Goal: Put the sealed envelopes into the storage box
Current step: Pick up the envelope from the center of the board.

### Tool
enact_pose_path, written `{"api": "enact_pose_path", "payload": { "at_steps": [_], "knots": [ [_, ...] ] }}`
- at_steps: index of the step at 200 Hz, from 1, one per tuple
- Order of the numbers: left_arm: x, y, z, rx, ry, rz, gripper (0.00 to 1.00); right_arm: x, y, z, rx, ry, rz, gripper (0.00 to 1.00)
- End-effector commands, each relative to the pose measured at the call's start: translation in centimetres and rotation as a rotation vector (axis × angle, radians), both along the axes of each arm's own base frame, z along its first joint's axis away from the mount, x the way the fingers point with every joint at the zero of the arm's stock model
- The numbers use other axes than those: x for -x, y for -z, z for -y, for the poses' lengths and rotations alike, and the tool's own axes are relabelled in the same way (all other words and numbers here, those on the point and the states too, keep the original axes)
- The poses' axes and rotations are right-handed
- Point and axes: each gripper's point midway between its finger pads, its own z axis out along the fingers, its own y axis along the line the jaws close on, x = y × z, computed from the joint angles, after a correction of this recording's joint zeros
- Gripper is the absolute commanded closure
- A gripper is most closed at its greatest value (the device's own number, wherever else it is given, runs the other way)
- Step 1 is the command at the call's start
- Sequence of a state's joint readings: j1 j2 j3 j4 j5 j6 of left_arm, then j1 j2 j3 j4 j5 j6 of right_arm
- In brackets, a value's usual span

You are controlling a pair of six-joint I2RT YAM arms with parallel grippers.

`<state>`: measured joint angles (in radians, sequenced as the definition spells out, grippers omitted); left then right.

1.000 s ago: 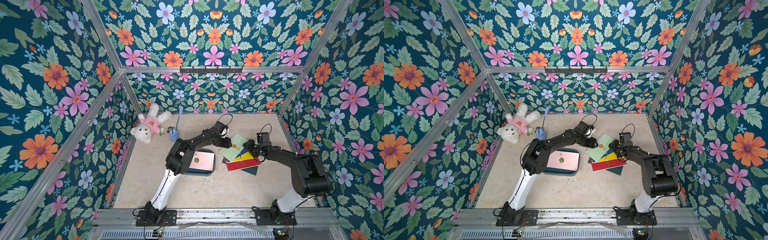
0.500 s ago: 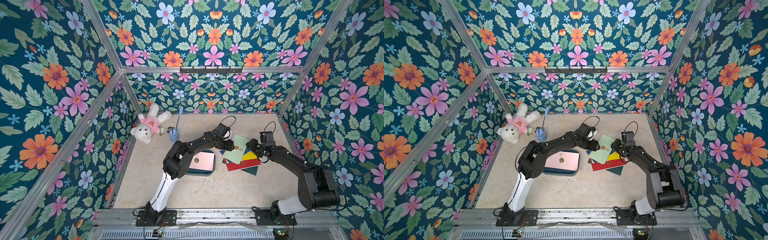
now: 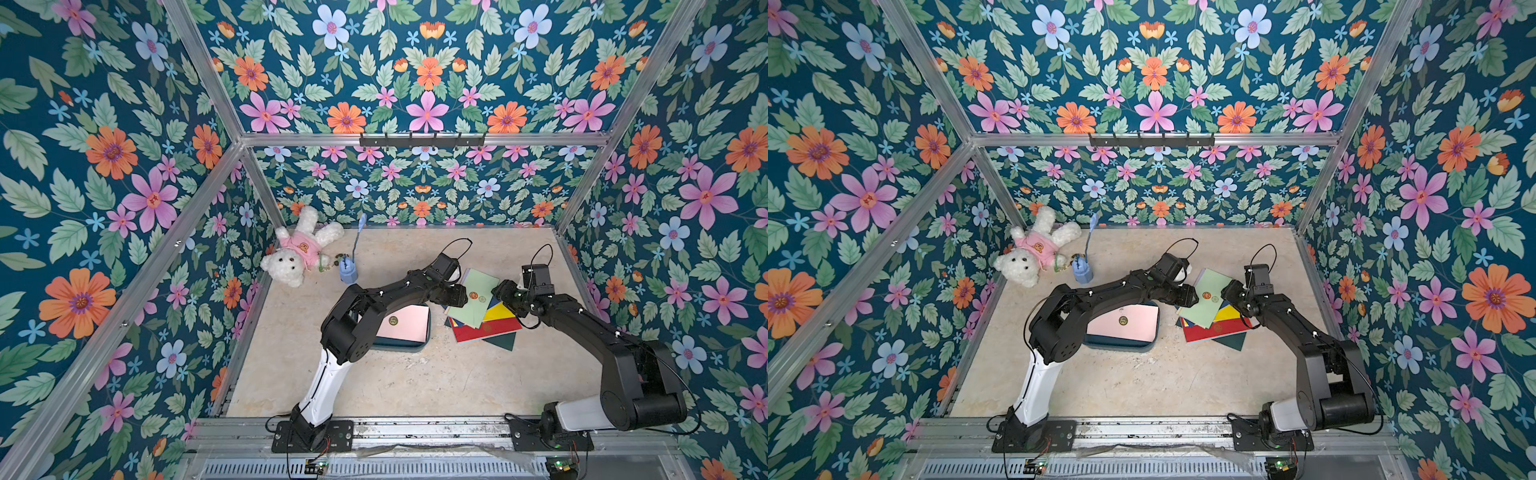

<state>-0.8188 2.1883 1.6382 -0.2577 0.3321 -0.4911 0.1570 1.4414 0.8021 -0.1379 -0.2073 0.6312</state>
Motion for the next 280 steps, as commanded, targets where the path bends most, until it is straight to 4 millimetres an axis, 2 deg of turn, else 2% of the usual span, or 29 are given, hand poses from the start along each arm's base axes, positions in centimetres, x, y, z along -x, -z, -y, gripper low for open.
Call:
{"api": "enact_pose_path", "payload": {
  "at_steps": [1, 39, 74, 93, 127, 130, 144, 195, 221, 280],
  "knots": [
    [-0.3, -0.3, 0.6, 0.026, 0.003, 0.016, 0.42, -0.3, 0.3, -0.6, -0.025, -0.014, 0.000, 0.39],
    [-0.3, -0.2, 0.8, 0.027, 0.008, 0.015, 0.42, -1.6, 1.4, -2.0, -0.087, -0.046, -0.038, 0.40],
    [-0.1, 1.2, 0.8, 0.013, 0.016, -0.008, 0.43, -2.3, 2.9, -2.8, -0.132, -0.054, -0.080, 0.42],
    [-0.1, 1.9, 0.8, 0.008, 0.012, -0.016, 0.44, -2.2, 2.8, -3.3, -0.163, -0.058, -0.084, 0.43],
    [0.1, 2.5, 0.9, 0.014, 0.007, -0.025, 0.46, -1.8, 3.5, -2.8, -0.140, -0.047, -0.095, 0.43],
    [0.1, 2.5, 0.9, 0.013, 0.008, -0.026, 0.46, -1.6, 4.7, -2.8, -0.136, -0.045, -0.126, 0.43],
    [0.1, 2.6, 1.0, 0.014, 0.008, -0.024, 0.46, -1.4, 5.4, -2.9, -0.140, -0.047, -0.144, 0.43],
    [0.4, 2.8, 0.9, 0.011, 0.014, -0.031, 0.47, -0.9, 6.3, -2.2, -0.111, -0.021, -0.159, 0.43],
    [0.6, 3.1, 0.8, 0.005, 0.016, -0.035, 0.47, -1.0, 6.1, -2.8, -0.122, -0.045, -0.161, 0.44],
    [0.5, 3.3, 0.8, 0.004, 0.013, -0.037, 0.47, -1.9, 3.5, -3.3, -0.122, -0.072, -0.117, 0.48]
  ]
}}
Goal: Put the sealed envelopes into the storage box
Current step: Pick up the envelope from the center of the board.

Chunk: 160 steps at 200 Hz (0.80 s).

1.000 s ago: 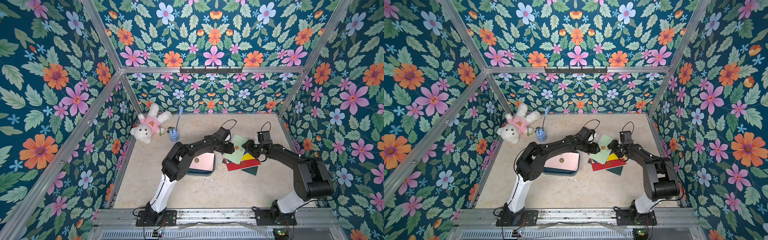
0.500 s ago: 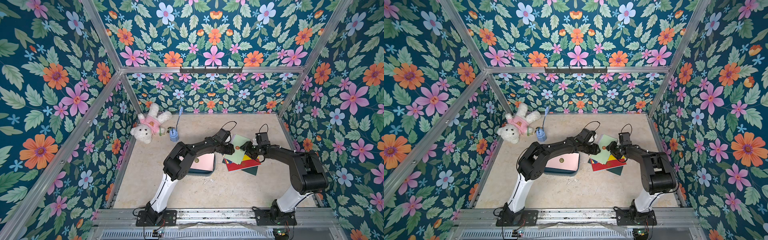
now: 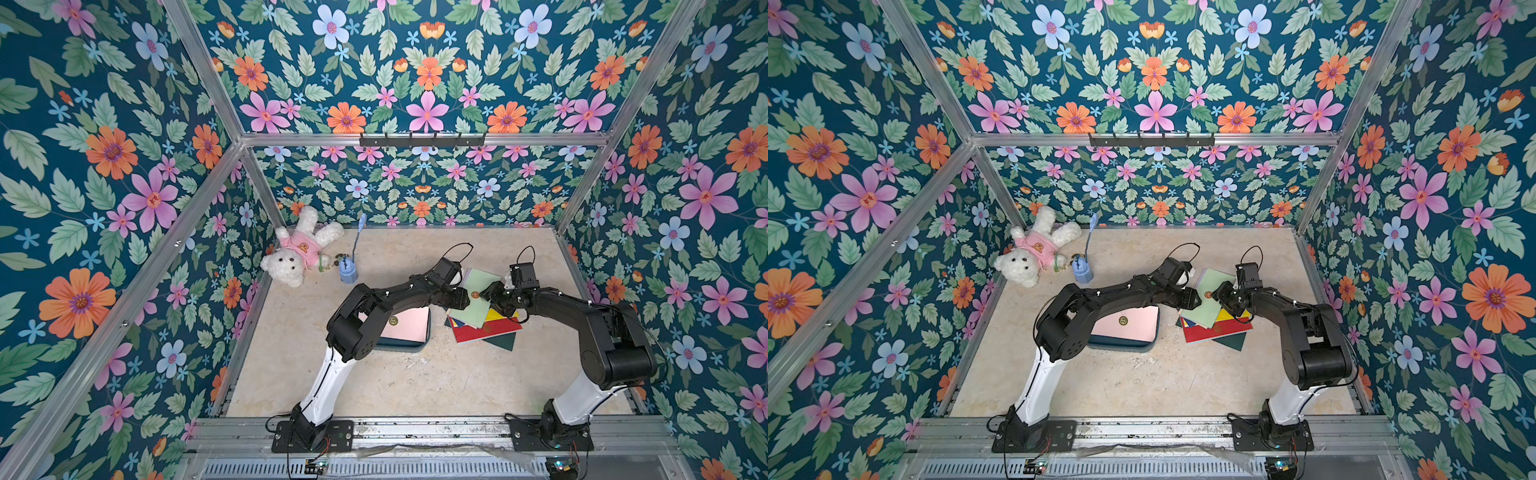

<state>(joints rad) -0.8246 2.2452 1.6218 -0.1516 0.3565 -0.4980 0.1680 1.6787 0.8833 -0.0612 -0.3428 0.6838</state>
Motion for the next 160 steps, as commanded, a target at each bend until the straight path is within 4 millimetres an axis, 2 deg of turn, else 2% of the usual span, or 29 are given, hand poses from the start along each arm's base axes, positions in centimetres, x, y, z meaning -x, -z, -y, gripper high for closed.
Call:
{"api": "enact_pose_path", "payload": {
  "at_steps": [1, 21, 25, 53, 146, 160],
  "knots": [
    [0.7, 1.2, -0.5, -0.034, -0.002, -0.041, 0.47, 0.2, -0.6, -0.3, -0.001, -0.019, -0.002, 0.48],
    [0.7, 1.1, -0.5, -0.033, -0.001, -0.038, 0.47, 0.3, -0.7, -0.4, -0.001, -0.022, -0.007, 0.50],
    [0.7, 1.2, -0.5, -0.034, -0.001, -0.039, 0.47, 0.2, -1.9, -0.4, -0.006, -0.024, 0.024, 0.50],
    [0.7, 1.1, -0.4, -0.030, 0.001, -0.039, 0.46, 0.1, -2.6, -0.6, -0.012, -0.030, 0.042, 0.56],
    [0.6, 0.7, 0.0, -0.017, 0.005, -0.037, 0.46, 0.1, -2.4, -2.0, -0.094, -0.065, 0.067, 0.83],
    [0.6, 0.4, 0.1, -0.009, 0.008, -0.034, 0.46, -0.1, -2.7, -2.2, -0.105, -0.069, 0.080, 0.91]
  ]
}}
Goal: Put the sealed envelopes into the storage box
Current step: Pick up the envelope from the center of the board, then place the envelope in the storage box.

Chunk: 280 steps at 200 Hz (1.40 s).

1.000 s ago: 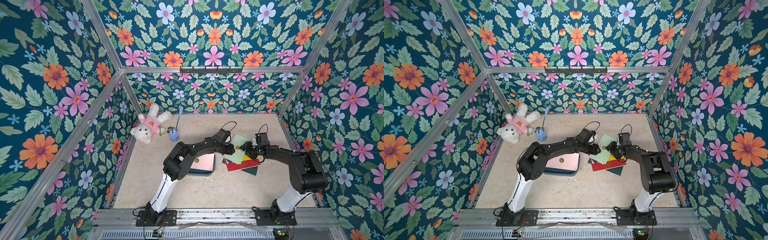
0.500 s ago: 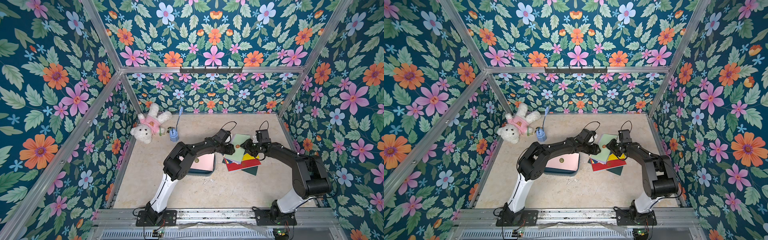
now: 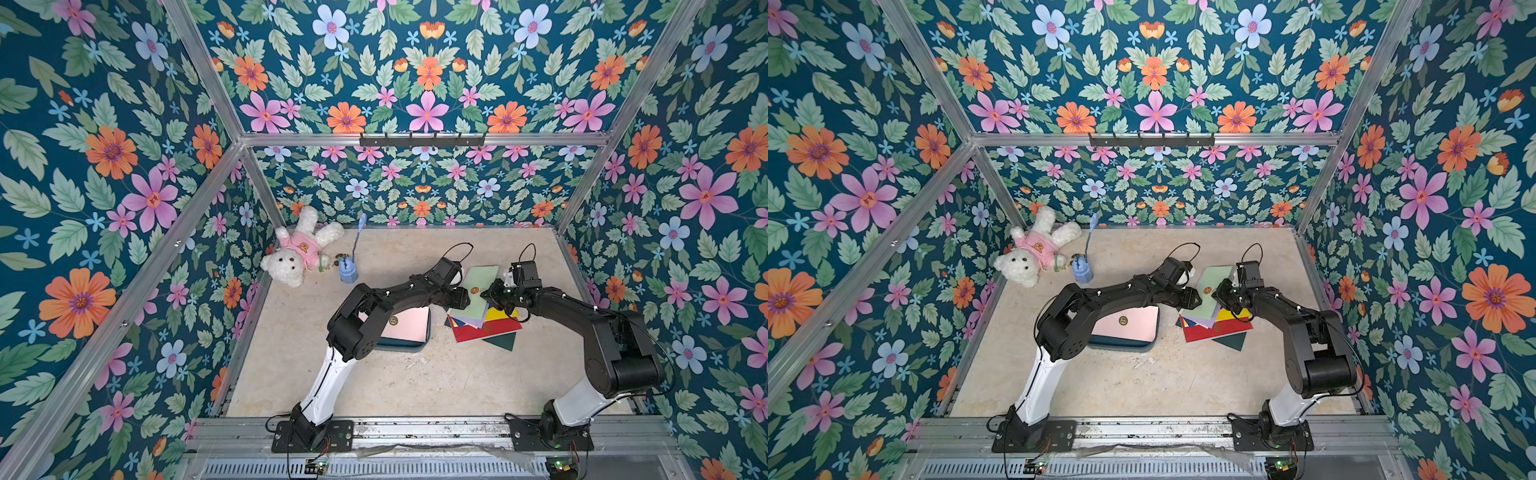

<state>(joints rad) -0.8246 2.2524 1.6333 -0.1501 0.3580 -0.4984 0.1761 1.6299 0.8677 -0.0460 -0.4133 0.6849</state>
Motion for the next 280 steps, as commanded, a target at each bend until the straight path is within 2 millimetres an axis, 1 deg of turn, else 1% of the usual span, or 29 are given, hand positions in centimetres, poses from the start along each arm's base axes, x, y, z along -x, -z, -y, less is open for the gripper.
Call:
{"api": "enact_pose_path", "payload": {
  "at_steps": [1, 18, 28, 39, 51, 73, 88, 97, 105, 111, 123, 135, 149, 159, 165, 177, 185, 195, 200, 203, 212, 216, 217, 220, 225, 236, 252, 265, 280],
  "knots": [
    [0.7, 0.4, -0.1, -0.013, 0.008, -0.036, 0.46, -0.6, -0.9, -0.8, -0.042, -0.019, 0.042, 0.91],
    [0.5, -0.6, 0.0, 0.000, 0.005, -0.019, 0.46, -0.8, -1.2, -0.7, -0.033, -0.026, 0.056, 1.00],
    [0.2, -1.7, 0.1, 0.010, -0.002, 0.003, 0.46, -0.9, -1.8, -0.6, -0.015, -0.037, 0.080, 1.00],
    [-0.4, -3.2, 0.0, 0.018, -0.020, 0.042, 0.42, -1.0, -2.9, -0.5, 0.000, -0.050, 0.120, 1.00],
    [-1.2, -5.7, -0.4, 0.028, -0.057, 0.103, 0.40, -1.1, -4.2, 0.0, 0.043, -0.056, 0.167, 1.00],
    [-2.6, -11.5, -1.4, 0.068, -0.127, 0.234, 0.37, -1.4, -7.6, 0.6, 0.137, -0.086, 0.283, 1.00],
    [-2.8, -15.1, -3.0, 0.085, -0.177, 0.317, 0.34, -1.2, -10.1, 0.0, 0.212, -0.150, 0.373, 1.00],
    [-2.7, -16.6, -4.6, 0.084, -0.212, 0.354, 0.34, -1.0, -11.4, -0.8, 0.266, -0.200, 0.426, 1.00],
    [-2.5, -17.5, -6.3, 0.079, -0.243, 0.382, 0.34, -0.6, -12.4, -2.0, 0.312, -0.267, 0.476, 1.00],
    [-2.1, -18.3, -7.7, 0.078, -0.267, 0.405, 0.34, -0.2, -13.2, -3.1, 0.340, -0.326, 0.517, 1.00],
    [-1.4, -19.1, -11.1, 0.062, -0.320, 0.437, 0.34, 0.6, -14.5, -5.2, 0.381, -0.440, 0.582, 1.00],
    [-0.5, -19.1, -15.1, 0.025, -0.384, 0.451, 0.34, 1.7, -15.5, -7.2, 0.391, -0.569, 0.645, 1.00],
    [0.8, -19.0, -20.2, -0.024, -0.461, 0.458, 0.34, 3.7, -16.7, -10.0, 0.354, -0.763, 0.733, 1.00],
    [1.9, -18.7, -24.3, -0.045, -0.551, 0.457, 0.33, 4.8, -17.5, -11.5, 0.336, -0.854, 0.770, 1.00],
    [2.6, -18.4, -26.3, -0.040, -0.597, 0.455, 0.32, 5.2, -17.8, -12.2, 0.339, -0.897, 0.787, 1.00],
    [4.0, -18.6, -29.6, -0.005, -0.664, 0.463, 0.31, 5.9, -17.9, -13.6, 0.375, -0.986, 0.807, 1.00],
    [4.9, -18.5, -31.4, 0.000, -0.698, 0.468, 0.30, 6.5, -17.4, -14.6, 0.424, -1.073, 0.803, 1.00],
    [5.8, -18.5, -33.0, -0.011, -0.725, 0.476, 0.29, 7.3, -16.4, -15.7, 0.473, -1.179, 0.774, 1.00],
    [6.2, -18.3, -33.6, -0.026, -0.729, 0.474, 0.29, 7.6, -15.6, -16.2, 0.490, -1.229, 0.749, 1.00],
    [6.4, -18.2, -33.9, -0.037, -0.733, 0.472, 0.29, 7.7, -15.4, -16.4, 0.500, -1.254, 0.740, 1.00],
    [7.0, -17.7, -34.6, -0.073, -0.730, 0.460, 0.29, 8.1, -14.6, -17.1, 0.521, -1.330, 0.706, 1.00],
    [7.2, -17.6, -34.9, -0.092, -0.731, 0.454, 0.29, 8.3, -14.8, -17.4, 0.523, -1.350, 0.706, 1.00],
    [7.3, -17.5, -35.0, -0.096, -0.732, 0.452, 0.29, 8.3, -14.2, -17.5, 0.523, -1.361, 0.691, 1.00],
    [7.4, -17.5, -35.2, -0.108, -0.734, 0.449, 0.29, 8.3, -13.6, -17.8, 0.521, -1.384, 0.671, 1.00],
    [7.6, -17.3, -35.5, -0.124, -0.736, 0.446, 0.29, 8.6, -13.2, -18.3, 0.522, -1.423, 0.664, 1.00],
    [8.0, -17.5, -36.0, -0.138, -0.740, 0.454, 0.29, 9.2, -12.6, -19.2, 0.520, -1.495, 0.649, 1.00],
    [8.5, -18.1, -36.6, -0.144, -0.747, 0.480, 0.29, 9.5, -11.8, -20.4, 0.520, -1.561, 0.628, 1.00],
    [8.9, -18.4, -37.0, -0.144, -0.745, 0.501, 0.28, 9.6, -11.0, -21.2, 0.540, -1.608, 0.599, 1.00],
    [9.3, -18.4, -37.3, -0.154, -0.744, 0.506, 0.28, 9.3, -10.1, -22.0, 0.561, -1.637, 0.562, 1.00]
  ]
}}
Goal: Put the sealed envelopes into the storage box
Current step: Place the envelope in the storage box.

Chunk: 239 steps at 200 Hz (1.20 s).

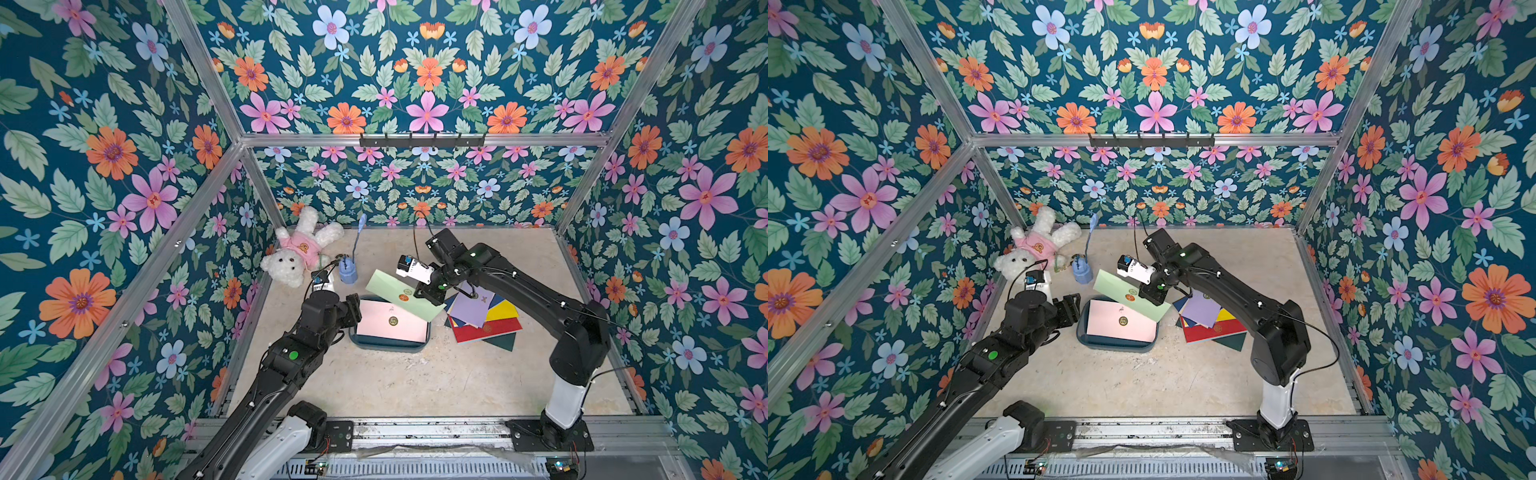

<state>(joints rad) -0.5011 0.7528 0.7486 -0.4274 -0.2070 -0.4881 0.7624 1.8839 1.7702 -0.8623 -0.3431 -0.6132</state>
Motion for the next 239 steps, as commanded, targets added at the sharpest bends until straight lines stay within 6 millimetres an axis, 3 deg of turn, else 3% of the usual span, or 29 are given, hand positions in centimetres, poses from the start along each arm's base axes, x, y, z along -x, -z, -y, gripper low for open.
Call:
{"api": "enact_pose_path", "payload": {
  "at_steps": [1, 39, 97, 129, 141, 154, 171, 212, 239],
  "knots": [
    [0.7, 0.5, -1.0, -0.062, -0.012, -0.012, 0.28, 1.0, 1.9, 0.4, 0.123, -0.068, -0.037, 1.00],
    [1.3, 1.2, -1.5, -0.087, -0.008, -0.024, 0.28, 0.8, 4.3, -1.1, 0.201, -0.106, -0.035, 1.00],
    [1.7, 1.4, -1.3, -0.095, 0.020, -0.024, 0.28, 1.4, 6.4, -2.7, 0.251, -0.152, -0.028, 1.00],
    [1.7, 1.6, -1.4, -0.093, 0.019, -0.020, 0.27, 1.8, 7.7, -2.9, 0.296, -0.171, -0.008, 1.00],
    [1.7, 1.7, -1.5, -0.096, 0.012, -0.021, 0.27, 1.8, 8.0, -3.0, 0.301, -0.172, -0.003, 0.94],
    [1.7, 1.7, -1.5, -0.099, 0.011, -0.023, 0.26, 1.3, 7.8, -3.4, 0.289, -0.146, 0.020, 0.80],
    [1.6, 1.9, -1.3, -0.096, 0.016, -0.027, 0.25, 0.2, 7.1, -3.8, 0.266, -0.080, 0.048, 0.71],
    [1.3, 2.1, 0.2, -0.034, 0.062, -0.038, 0.25, -2.2, 4.0, -3.7, 0.142, 0.097, 0.075, 0.65],
    [0.5, 2.7, 2.8, 0.012, 0.157, -0.072, 0.26, -6.0, 0.5, -0.4, -0.087, 0.398, 0.071, 0.65]
  ]
}}
